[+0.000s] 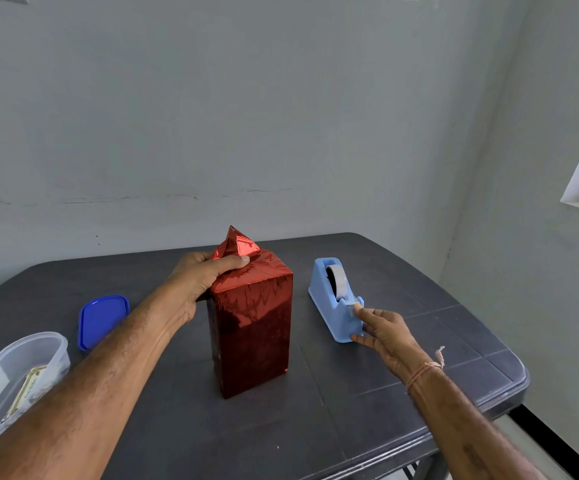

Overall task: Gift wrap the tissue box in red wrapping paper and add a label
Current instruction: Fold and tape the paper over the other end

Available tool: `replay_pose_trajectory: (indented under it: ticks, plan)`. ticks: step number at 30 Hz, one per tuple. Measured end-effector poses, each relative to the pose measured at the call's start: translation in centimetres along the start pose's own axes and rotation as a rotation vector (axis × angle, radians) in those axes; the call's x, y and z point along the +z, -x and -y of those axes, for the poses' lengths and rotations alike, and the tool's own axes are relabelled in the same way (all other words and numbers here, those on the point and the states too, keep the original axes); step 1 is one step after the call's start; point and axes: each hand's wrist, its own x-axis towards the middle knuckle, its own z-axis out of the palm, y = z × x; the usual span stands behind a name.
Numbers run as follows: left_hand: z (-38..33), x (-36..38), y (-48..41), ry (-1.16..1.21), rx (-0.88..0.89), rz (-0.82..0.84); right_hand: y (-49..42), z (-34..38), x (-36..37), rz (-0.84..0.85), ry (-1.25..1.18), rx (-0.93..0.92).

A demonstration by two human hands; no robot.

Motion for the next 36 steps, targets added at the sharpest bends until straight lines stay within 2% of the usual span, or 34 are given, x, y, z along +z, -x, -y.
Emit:
replay_pose_trajectory:
  ticks: [12,13,16,18,22,26,29,32,36]
  plan:
    - [0.2,-0.1,-0.5,0.025,-0.001,0.008,0.4,-0.6,-0.1,-0.003,-0.016,-0.076]
    - [0.2,-0.1,-0.5,0.024,-0.002,0.011,0.2,-1.1,0.1,-0.039,0.018,-0.087]
    - [0.3,-0.1,-0.6,0.034,0.006,0.006,-0.1,-3.4,0.3,-0.221,0.390,-0.202]
    - [0.4,-0.1,-0.6,0.029,0.004,0.019,-0.1,-4.7,0.0,-0.228,0.386,-0.223]
    - [0.4,0.1,-0.6,0.033,0.005,0.019,1.1,-3.6,-0.3,-0.113,0.139,-0.098]
    - [0.7,0.0,-0.9,0.047,0.004,0.006,3.8,0.1,0.5,0.040,0.219,-0.242]
    - [0.8,-0.1,-1.0,0.048,0.011,0.017,5.4,6.3,2.3,0.257,0.361,-0.416]
    - [0.9,-0.2,-1.0,0.056,0.018,0.026,6.5,12.7,5.5,0.496,0.652,-0.553]
    - [0.9,-0.3,-0.9,0.080,0.020,0.039,7.2,17.5,10.0,0.747,1.024,-0.618]
